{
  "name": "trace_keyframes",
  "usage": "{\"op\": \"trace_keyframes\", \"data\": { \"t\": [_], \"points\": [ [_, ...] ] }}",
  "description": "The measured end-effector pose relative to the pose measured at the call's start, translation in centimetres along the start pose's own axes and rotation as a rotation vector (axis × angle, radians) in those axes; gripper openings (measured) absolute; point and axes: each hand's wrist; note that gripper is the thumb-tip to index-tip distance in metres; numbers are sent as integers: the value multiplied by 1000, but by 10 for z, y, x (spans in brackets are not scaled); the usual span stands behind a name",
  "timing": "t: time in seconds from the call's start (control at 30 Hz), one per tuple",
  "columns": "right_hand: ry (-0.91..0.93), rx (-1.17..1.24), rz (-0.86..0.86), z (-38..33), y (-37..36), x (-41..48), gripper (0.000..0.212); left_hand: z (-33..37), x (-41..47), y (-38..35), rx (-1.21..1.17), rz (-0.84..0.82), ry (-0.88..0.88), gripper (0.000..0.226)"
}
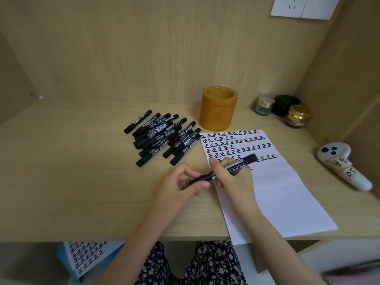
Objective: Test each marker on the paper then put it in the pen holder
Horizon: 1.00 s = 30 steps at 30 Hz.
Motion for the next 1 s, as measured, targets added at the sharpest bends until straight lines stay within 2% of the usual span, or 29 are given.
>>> {"op": "trace_keyframes", "data": {
  "t": [0.27,0.47,0.57,0.6,0.67,0.73,0.83,0.9,1.0],
  "points": [
    [-79,103,-25,7,-9,0,37,-2,-1,0,-21,-10,-39,26],
    [-111,56,-96,0,3,4,39,6,3,-2,31,-15,-48,14],
    [-155,25,7,-6,18,14,50,15,10,0,104,7,-49,12],
    [-113,-47,67,-6,25,17,49,17,12,2,142,17,-47,12],
    [89,-365,120,-5,39,22,44,18,17,6,212,36,-42,11],
    [358,-639,49,-2,46,26,36,17,20,7,250,44,-49,10],
    [643,-820,-51,8,44,33,29,17,24,1,254,15,-88,8],
    [682,-840,-61,10,41,34,25,17,27,-4,233,4,-124,7],
    [618,-824,-126,5,39,36,15,20,34,-6,174,20,-141,4]
  ]
}}
Point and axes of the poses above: each hand's wrist, its own x-axis towards the middle knuckle, its own y-axis out of the back of the hand, z = x × y, and after that the axes turned 13 degrees about -x, right-handed
